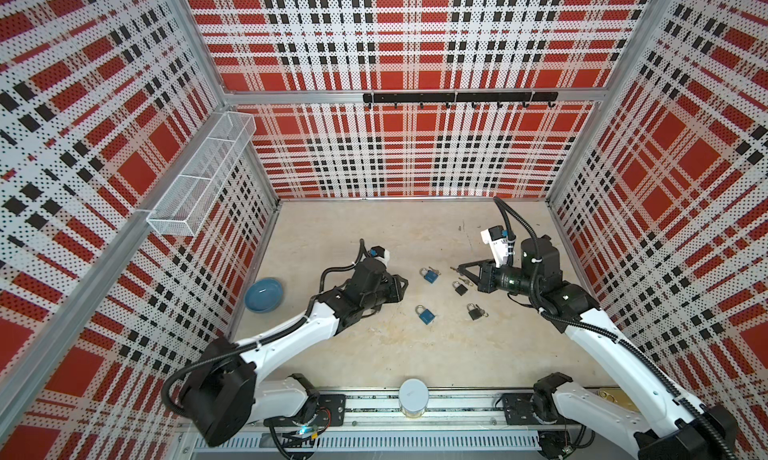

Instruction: Lock with the key

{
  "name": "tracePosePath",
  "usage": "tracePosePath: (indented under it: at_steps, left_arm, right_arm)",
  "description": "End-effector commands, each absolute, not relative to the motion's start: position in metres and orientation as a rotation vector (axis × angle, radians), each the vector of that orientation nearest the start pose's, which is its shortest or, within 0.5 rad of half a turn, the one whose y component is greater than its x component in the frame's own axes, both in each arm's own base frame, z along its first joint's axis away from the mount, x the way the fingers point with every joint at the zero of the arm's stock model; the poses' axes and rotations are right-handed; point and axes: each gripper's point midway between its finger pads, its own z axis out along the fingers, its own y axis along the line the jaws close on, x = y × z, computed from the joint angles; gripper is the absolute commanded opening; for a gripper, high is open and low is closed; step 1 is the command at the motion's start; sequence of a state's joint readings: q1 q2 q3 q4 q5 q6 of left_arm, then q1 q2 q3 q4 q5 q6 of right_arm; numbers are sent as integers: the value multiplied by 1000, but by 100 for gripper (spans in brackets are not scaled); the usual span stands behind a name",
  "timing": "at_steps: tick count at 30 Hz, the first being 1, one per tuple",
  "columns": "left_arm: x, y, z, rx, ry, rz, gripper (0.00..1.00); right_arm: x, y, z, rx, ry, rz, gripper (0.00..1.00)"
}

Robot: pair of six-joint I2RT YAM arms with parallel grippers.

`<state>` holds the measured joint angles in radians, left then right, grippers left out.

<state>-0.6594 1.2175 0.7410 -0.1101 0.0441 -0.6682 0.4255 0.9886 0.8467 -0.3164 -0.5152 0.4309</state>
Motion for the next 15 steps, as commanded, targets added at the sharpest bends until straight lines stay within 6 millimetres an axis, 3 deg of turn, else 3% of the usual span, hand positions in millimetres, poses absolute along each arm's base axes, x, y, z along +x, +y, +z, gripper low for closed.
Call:
tracePosePath:
  at_steps: [1, 8, 15]
  left_arm:
    - [296, -209, 183, -20, 2220, -711, 39]
    - [293, -176, 202, -84, 2166, -693, 40]
    - [291, -171, 196, -113, 2175, -708, 40]
  right_arm:
    - [266, 208, 242, -291, 2083, 941, 0]
    - [260, 227, 181, -222, 2112, 977, 0]
    - [265, 244, 138, -234, 2144, 955, 0]
